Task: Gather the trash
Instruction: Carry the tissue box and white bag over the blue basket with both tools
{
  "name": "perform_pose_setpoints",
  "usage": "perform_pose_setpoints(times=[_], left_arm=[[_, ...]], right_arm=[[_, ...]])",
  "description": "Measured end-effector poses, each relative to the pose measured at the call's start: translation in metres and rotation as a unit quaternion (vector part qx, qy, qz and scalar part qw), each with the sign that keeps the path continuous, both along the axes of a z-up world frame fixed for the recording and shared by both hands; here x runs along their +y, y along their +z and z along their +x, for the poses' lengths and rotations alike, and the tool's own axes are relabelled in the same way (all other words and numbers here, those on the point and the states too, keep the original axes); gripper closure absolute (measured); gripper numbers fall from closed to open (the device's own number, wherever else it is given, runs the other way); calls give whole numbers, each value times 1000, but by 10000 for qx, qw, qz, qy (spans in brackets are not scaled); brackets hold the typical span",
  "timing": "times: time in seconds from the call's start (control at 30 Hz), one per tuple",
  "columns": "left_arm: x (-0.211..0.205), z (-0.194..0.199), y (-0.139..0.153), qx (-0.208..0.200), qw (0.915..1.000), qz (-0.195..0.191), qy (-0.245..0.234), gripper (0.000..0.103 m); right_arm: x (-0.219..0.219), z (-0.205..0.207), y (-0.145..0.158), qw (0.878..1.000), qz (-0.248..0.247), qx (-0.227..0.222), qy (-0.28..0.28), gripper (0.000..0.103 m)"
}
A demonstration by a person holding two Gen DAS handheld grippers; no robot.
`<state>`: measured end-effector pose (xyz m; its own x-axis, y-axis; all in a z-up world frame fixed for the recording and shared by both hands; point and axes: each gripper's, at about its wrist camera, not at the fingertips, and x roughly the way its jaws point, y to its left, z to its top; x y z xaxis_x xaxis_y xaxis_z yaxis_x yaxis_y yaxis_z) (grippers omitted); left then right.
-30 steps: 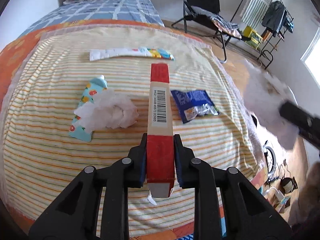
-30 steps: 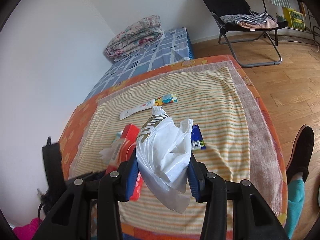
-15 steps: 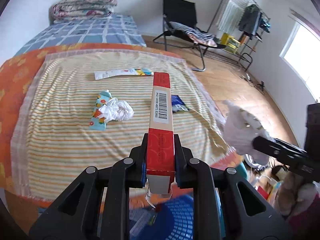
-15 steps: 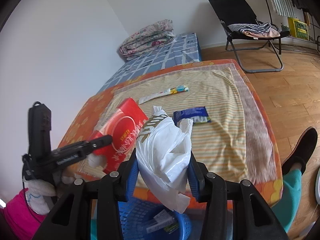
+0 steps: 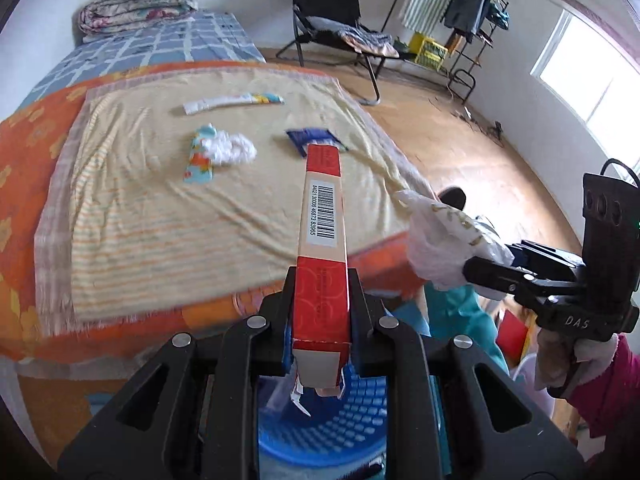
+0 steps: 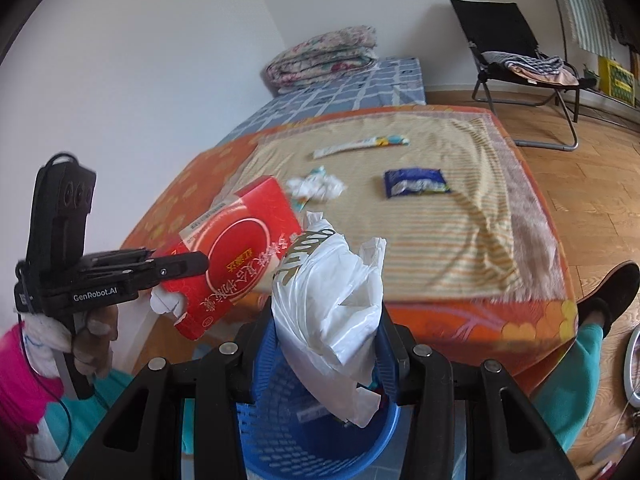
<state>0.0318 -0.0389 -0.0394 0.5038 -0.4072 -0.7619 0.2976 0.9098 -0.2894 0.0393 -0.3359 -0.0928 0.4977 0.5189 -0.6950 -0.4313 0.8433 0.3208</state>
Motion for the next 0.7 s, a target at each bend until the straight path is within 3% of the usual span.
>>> perform_pose_setpoints(times=[0.43,0.7], left_arm=[[10,-43,-35,465,9985,120,-275,84],[-5,-58,-62,824,9941,374,-605,84]], right_arm=[[21,-33,-53,9972,-366,573,322,58],[31,-46,-85,9928,-583,933,464,58]])
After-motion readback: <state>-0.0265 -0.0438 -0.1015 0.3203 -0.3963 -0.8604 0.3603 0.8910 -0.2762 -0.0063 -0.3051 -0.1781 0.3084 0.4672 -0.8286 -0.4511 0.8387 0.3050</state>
